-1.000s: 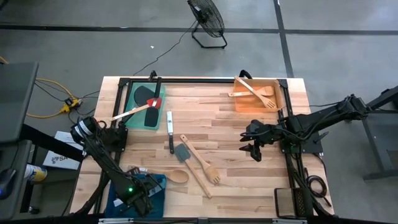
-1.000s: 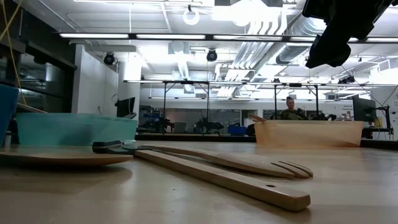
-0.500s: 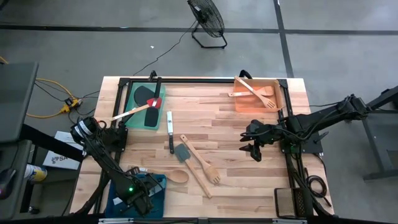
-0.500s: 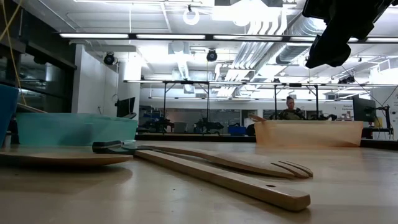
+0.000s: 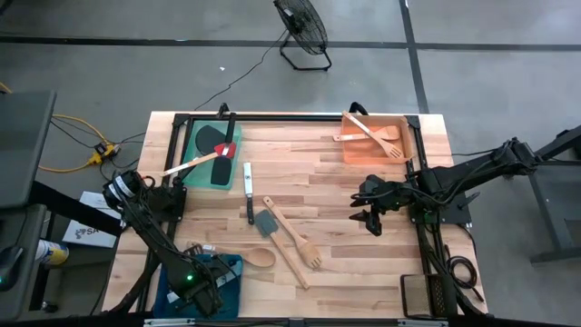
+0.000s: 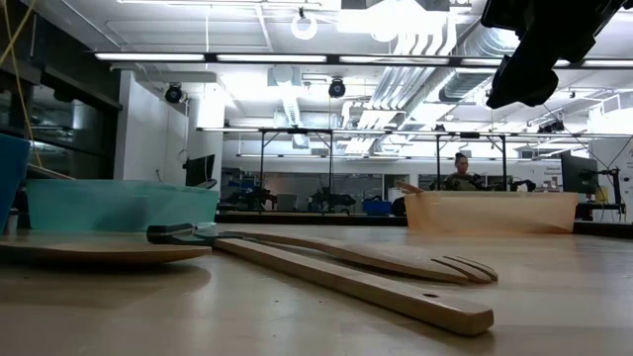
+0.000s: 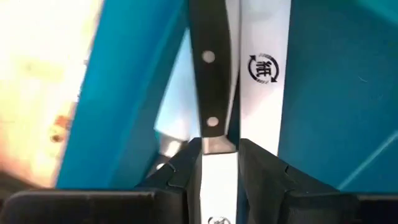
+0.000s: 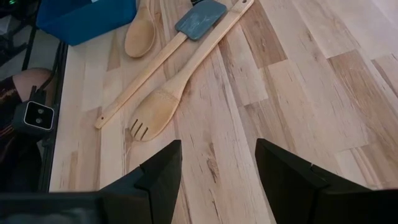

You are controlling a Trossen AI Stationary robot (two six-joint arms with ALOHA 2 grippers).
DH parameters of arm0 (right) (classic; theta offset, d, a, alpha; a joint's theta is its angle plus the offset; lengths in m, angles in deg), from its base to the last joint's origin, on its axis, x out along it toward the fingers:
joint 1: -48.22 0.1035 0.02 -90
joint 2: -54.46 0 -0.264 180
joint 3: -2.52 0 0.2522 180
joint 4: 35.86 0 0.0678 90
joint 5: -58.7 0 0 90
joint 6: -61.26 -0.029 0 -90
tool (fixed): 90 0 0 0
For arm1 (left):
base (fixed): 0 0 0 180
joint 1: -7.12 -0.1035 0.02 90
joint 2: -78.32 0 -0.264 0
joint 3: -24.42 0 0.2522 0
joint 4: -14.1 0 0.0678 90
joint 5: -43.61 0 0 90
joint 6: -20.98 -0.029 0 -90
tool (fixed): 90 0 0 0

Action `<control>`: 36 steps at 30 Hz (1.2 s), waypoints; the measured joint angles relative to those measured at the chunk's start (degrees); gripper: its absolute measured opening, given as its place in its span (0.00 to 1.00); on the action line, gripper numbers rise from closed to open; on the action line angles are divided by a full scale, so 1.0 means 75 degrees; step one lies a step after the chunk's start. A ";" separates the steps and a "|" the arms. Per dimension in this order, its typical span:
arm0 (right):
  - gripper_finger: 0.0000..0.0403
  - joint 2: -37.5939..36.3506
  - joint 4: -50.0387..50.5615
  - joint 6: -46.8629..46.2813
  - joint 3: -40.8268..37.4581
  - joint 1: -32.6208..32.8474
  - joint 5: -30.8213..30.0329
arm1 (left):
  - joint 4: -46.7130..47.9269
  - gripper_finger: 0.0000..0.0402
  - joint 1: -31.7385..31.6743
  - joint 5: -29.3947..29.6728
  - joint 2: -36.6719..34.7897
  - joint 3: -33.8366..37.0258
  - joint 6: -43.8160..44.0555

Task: Pick & Place Kitchen Items
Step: Put the brown wooden serving spoon into the orange bin

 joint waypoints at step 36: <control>0.49 -0.0001 0.0000 -0.0021 0.0000 -0.0001 0.0003 | 0.0799 0.26 -0.2973 0.2831 -0.0003 -0.1266 -0.1680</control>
